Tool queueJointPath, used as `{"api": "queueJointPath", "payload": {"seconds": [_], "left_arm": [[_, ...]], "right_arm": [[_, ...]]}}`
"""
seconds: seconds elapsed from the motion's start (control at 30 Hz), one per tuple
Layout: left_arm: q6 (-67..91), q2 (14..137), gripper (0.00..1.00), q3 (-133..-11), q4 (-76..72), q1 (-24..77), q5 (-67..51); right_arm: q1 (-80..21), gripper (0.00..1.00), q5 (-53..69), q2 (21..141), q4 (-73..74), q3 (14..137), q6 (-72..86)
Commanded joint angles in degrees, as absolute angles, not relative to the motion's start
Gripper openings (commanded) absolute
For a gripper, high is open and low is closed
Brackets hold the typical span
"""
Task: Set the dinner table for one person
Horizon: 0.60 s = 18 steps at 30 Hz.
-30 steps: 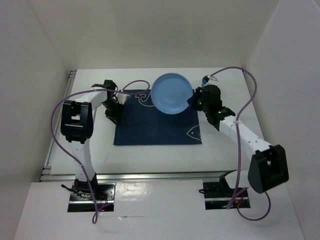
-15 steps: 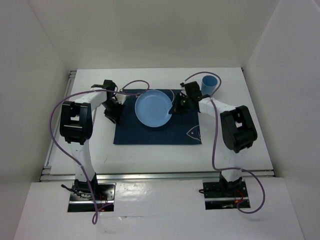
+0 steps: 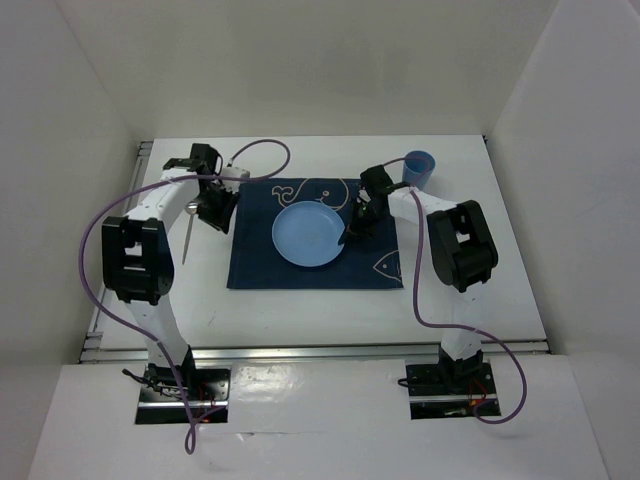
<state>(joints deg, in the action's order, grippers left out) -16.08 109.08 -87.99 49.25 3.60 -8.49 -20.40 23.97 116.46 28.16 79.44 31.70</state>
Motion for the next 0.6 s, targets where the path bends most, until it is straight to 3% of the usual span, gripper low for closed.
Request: {"api": "queueJointPath", "payload": {"seconds": [0.0,0.23,0.27,0.3,0.33,0.4,0.47,0.57], "left_arm": [[-15.4,106.3,0.38,-90.5,51.4,3.3,-7.4],[-15.9,104.3,0.38,-89.9,51.4,1.6,-3.5],[-15.9,104.3,0.38,-89.3,51.4,0.8,-3.5],[-15.9,103.7,0.39,-88.7,51.4,-0.1,-3.5],[-15.9,103.7,0.39,-87.7,51.4,-0.1,-2.7],[-15.9,103.7,0.39,-86.6,50.6,-0.7,-0.2],[-15.9,104.2,0.40,-84.8,49.9,-1.2,2.0],[-15.3,105.6,0.42,-82.8,46.9,-1.2,9.0]], "right_arm": [[-21.2,0.00,22.8,114.2,30.2,79.4,32.3],[-21.2,0.00,21.0,114.9,30.1,79.4,32.3],[-21.7,0.04,20.2,114.9,30.7,79.9,32.3],[-21.7,0.15,20.2,114.9,30.7,79.9,31.7],[-21.7,0.40,20.2,114.9,31.3,80.4,31.7],[-21.7,0.63,20.2,113.7,31.9,81.0,31.2],[-22.4,0.75,19.3,112.9,32.5,81.6,30.7],[-23.6,0.77,17.3,110.8,33.8,82.9,30.7]]}}
